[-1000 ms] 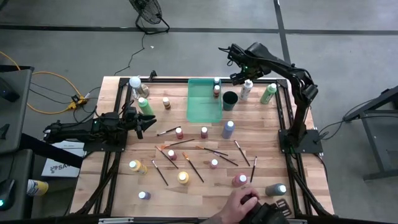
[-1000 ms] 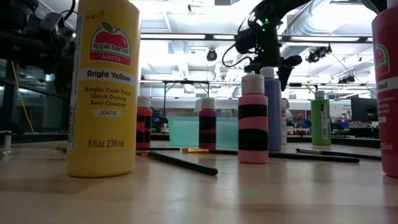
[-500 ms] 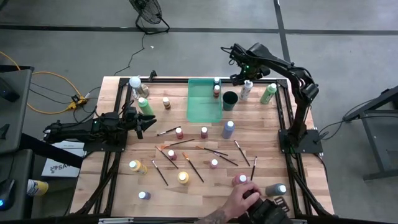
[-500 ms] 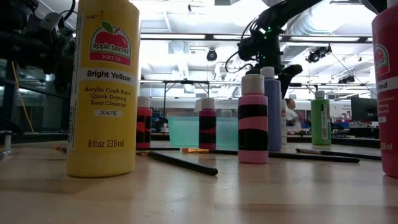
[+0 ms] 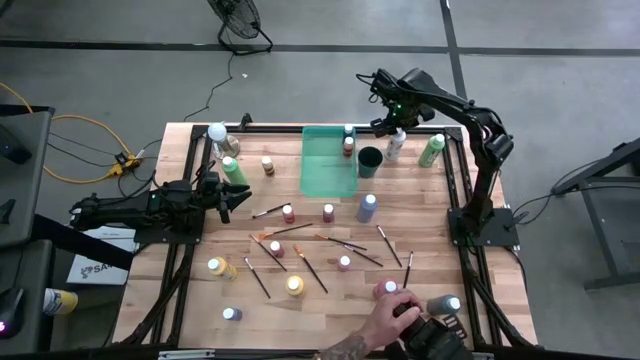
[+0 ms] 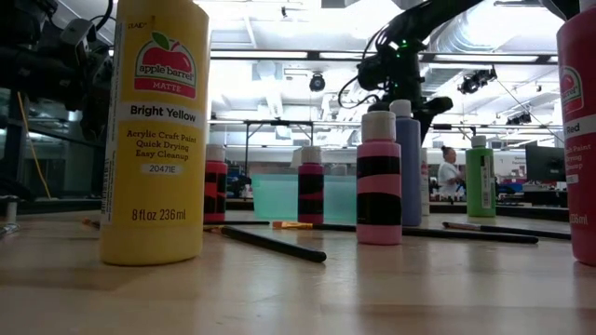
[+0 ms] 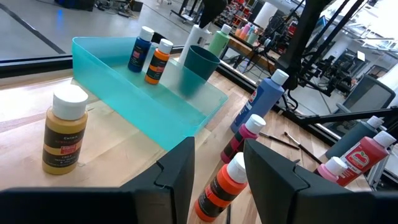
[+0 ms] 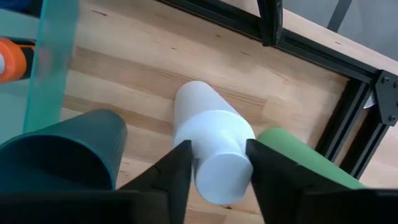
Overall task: Pick & Place Paint Supplies
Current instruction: Put the white paint bottle into the green bin
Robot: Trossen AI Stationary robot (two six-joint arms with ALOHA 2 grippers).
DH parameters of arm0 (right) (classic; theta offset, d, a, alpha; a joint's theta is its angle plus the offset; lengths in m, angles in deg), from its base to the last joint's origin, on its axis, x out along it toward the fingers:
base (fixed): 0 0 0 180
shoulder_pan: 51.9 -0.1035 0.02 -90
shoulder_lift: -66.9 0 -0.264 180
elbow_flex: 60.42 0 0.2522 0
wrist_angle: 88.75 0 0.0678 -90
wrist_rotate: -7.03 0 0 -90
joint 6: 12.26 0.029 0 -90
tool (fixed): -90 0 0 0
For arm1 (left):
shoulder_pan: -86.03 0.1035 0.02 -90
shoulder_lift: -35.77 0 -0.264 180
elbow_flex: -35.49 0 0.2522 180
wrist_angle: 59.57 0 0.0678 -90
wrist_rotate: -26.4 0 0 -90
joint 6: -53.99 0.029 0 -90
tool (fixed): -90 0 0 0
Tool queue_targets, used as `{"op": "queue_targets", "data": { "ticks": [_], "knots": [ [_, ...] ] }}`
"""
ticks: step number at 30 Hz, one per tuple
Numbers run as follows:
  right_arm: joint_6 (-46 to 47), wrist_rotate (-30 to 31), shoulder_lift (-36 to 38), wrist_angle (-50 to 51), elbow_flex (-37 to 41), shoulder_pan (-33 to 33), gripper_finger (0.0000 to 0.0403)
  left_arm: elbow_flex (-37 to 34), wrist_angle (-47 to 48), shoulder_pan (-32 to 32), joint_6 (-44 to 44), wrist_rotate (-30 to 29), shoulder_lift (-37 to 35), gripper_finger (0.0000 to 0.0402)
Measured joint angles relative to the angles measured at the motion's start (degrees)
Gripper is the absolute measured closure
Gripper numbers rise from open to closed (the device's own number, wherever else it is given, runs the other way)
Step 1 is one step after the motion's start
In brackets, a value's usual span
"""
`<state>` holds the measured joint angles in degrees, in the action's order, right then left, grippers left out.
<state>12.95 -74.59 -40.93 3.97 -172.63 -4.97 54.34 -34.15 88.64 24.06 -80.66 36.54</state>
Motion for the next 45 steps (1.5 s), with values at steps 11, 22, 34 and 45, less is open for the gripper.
{"op": "queue_targets", "data": {
  "ticks": [11, 22, 34, 45],
  "knots": [
    [-2.51, -0.37, 1.13, 1.06, 0.12, -0.02, 0.0284, 0.0, 0.0, 0.0, 0.0, 0.0, 0.0, 0.0266],
    [-2.58, -0.74, 13.95, 1.87, -1.37, -1.35, 0.0288, 0.0, -0.02, 0.0, 0.0, 0.0, -0.02, 0.0266],
    [-9.59, -3.95, 13.78, 0.91, -17.22, -12.77, 0.0288, 0.0, -0.01, 0.02, 0.02, 0.0, -0.01, 0.0266],
    [-22.61, -10.69, 3.83, -0.13, -19.15, -20.99, 0.0288, 0.0, -0.02, 0.01, 0.01, 0.0, -0.01, 0.0266]
  ]
}}
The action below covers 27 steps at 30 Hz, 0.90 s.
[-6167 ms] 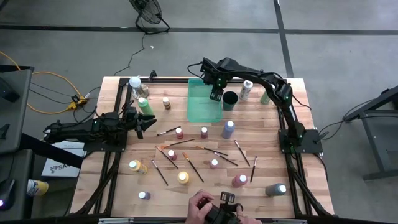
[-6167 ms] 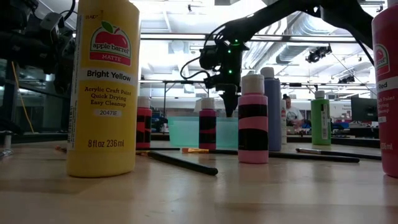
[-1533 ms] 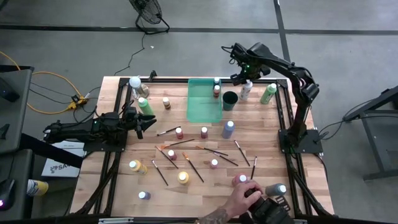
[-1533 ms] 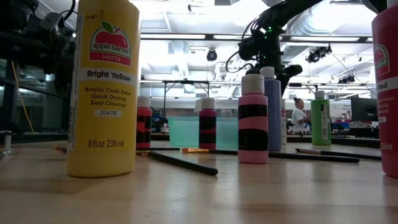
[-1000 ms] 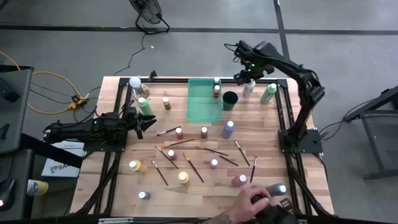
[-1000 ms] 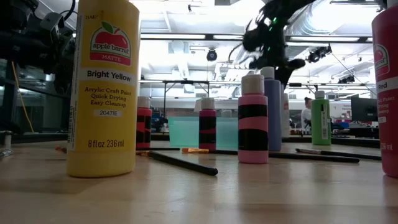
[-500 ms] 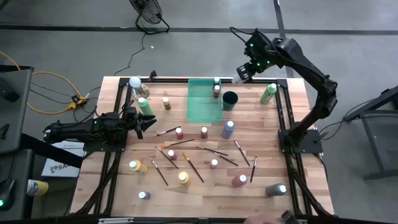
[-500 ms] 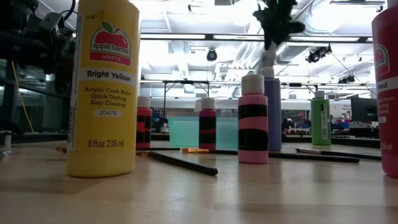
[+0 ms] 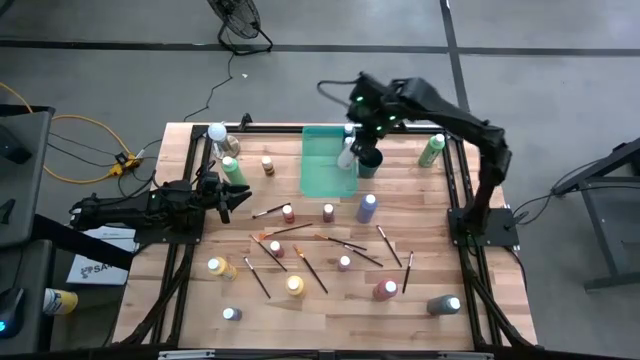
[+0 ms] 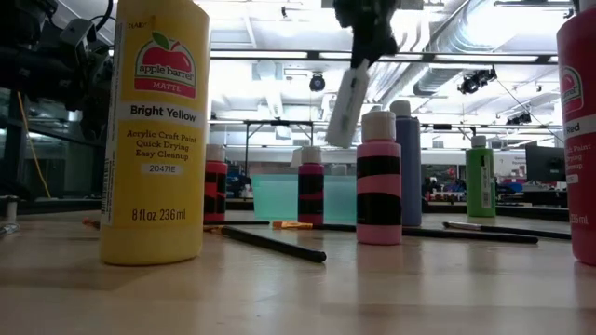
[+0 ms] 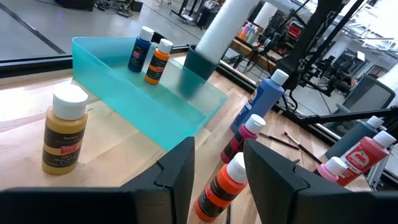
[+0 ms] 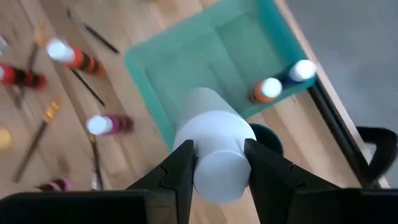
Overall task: Pick & Place Paint Supplies
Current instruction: Put the white paint bottle into the green bin
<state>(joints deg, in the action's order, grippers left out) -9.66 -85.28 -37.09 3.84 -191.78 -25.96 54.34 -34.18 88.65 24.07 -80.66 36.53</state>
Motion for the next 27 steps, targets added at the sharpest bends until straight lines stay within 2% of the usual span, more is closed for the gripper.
{"op": "queue_targets", "data": {
  "ticks": [12, 27],
  "knots": [
    [-13.06, 5.23, -10.4, -0.47, 0.0, -2.11, 0.0288, 0.0, 0.01, 0.01, 0.0, 0.0, 0.01, 0.0266],
    [-14.11, 3.39, -11.94, 2.28, 0.01, -5.68, 0.0287, 0.0, 0.01, 0.0, -0.01, 0.0, -0.01, 0.0266]
  ]
}}
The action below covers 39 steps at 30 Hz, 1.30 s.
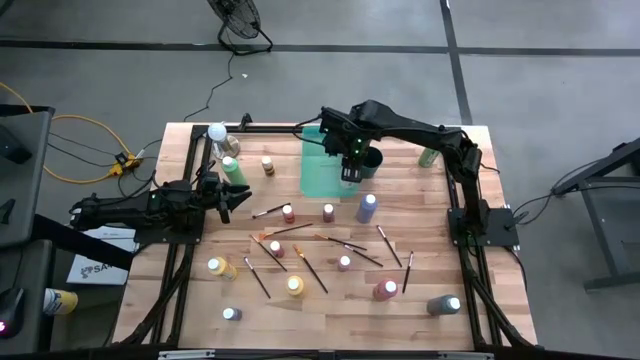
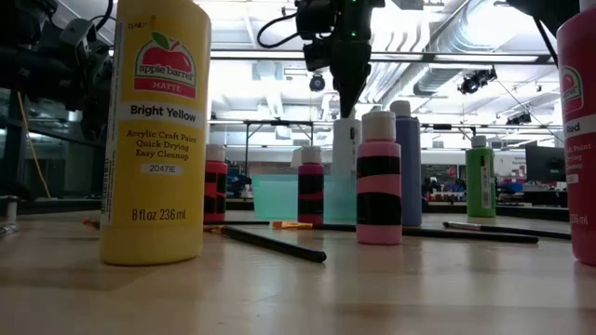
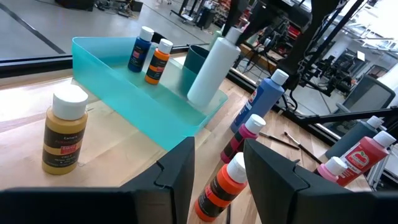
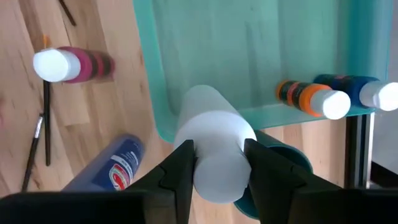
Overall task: Pick & Place Paint Supplies
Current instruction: Put the white paint bottle into the green bin
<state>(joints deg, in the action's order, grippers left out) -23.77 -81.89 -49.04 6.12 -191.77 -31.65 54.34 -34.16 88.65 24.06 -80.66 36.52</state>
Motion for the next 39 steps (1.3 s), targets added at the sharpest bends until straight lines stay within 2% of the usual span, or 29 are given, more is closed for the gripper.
{"op": "queue_targets", "data": {
  "ticks": [6, 17, 39],
  "knots": [
    [4.03, -2.07, 0.09, -0.26, 2.6, -0.76, 0.0283, 0.0, -0.01, -0.01, 0.0, 0.0, 0.0, 0.0266],
    [7.4, -2.04, 0.07, -1.62, 5.29, -0.86, 0.0281, 0.0, 0.0, 0.0, 0.02, 0.0, 0.0, 0.0266],
    [11.29, -1.16, -1.29, -3.57, 5.09, -0.29, 0.0275, 0.0, -0.01, 0.0, 0.01, -0.02, 0.0, 0.0266]
  ]
}}
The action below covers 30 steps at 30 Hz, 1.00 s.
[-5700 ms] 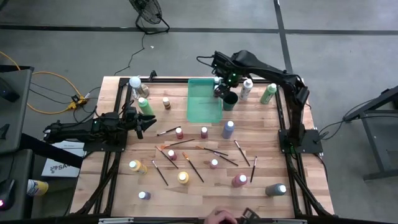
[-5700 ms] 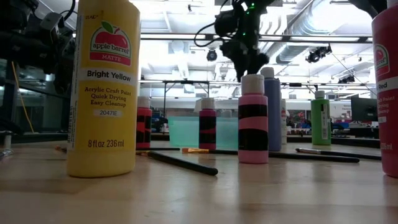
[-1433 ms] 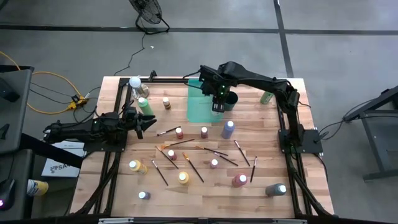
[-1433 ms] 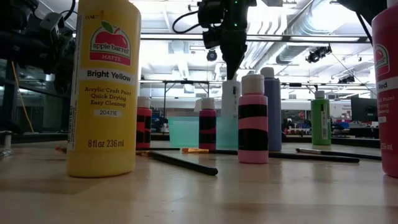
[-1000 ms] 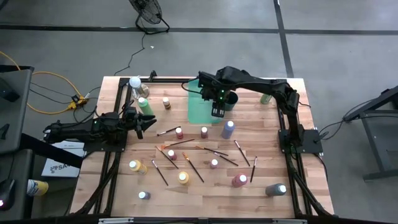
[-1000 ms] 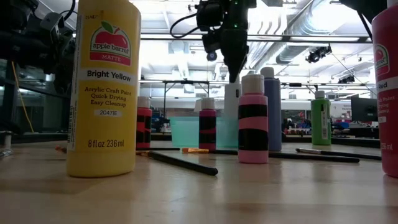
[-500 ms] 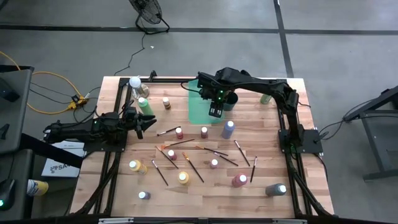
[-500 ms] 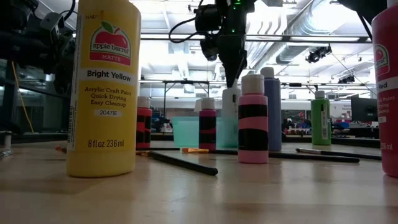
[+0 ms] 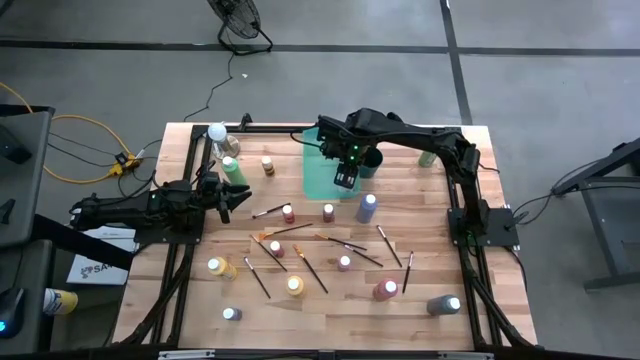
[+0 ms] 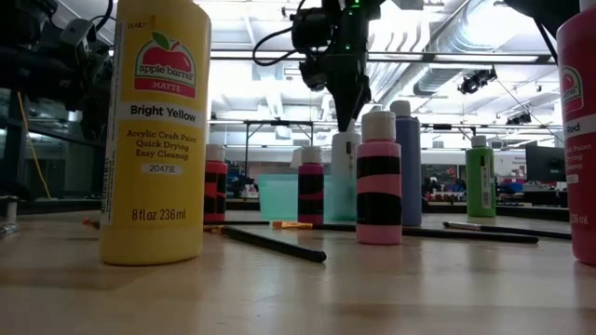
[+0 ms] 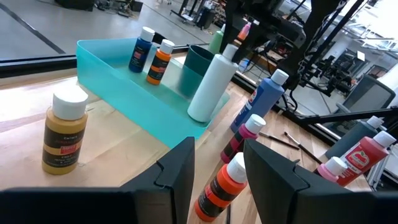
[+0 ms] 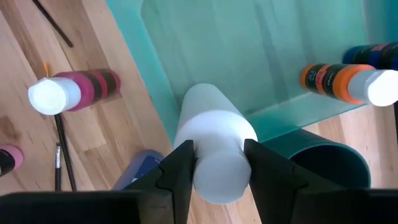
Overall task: Pick & Place Paint Supplies
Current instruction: Put the white paint bottle into the green bin, then put the light pink paint bottle into the green bin
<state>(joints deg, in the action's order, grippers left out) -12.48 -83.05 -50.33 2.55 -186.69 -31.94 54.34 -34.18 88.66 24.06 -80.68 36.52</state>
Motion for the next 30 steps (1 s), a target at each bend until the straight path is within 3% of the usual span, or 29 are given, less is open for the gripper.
{"op": "queue_targets", "data": {
  "ticks": [10, 17, 24, 30],
  "knots": [
    [1.67, 0.04, 0.09, 1.31, 0.17, 0.0, 0.0231, 0.0, 0.0, 0.0, -0.01, 0.01, 0.0, 0.0266],
    [2.83, 0.06, 1.15, 1.75, 0.2, 0.02, 0.0176, 0.0, 0.0, -0.01, -0.01, 0.01, 0.0, 0.0266],
    [1.88, -0.05, 4.81, 0.57, 0.19, 0.02, 0.0122, 0.0, 0.0, -0.01, -0.01, 0.02, 0.0, 0.0266],
    [1.94, 0.31, 9.16, 0.1, 0.17, -0.45, 0.0108, 0.0, 0.0, 0.0, -0.01, 0.02, 0.0, 0.0266]
  ]
}}
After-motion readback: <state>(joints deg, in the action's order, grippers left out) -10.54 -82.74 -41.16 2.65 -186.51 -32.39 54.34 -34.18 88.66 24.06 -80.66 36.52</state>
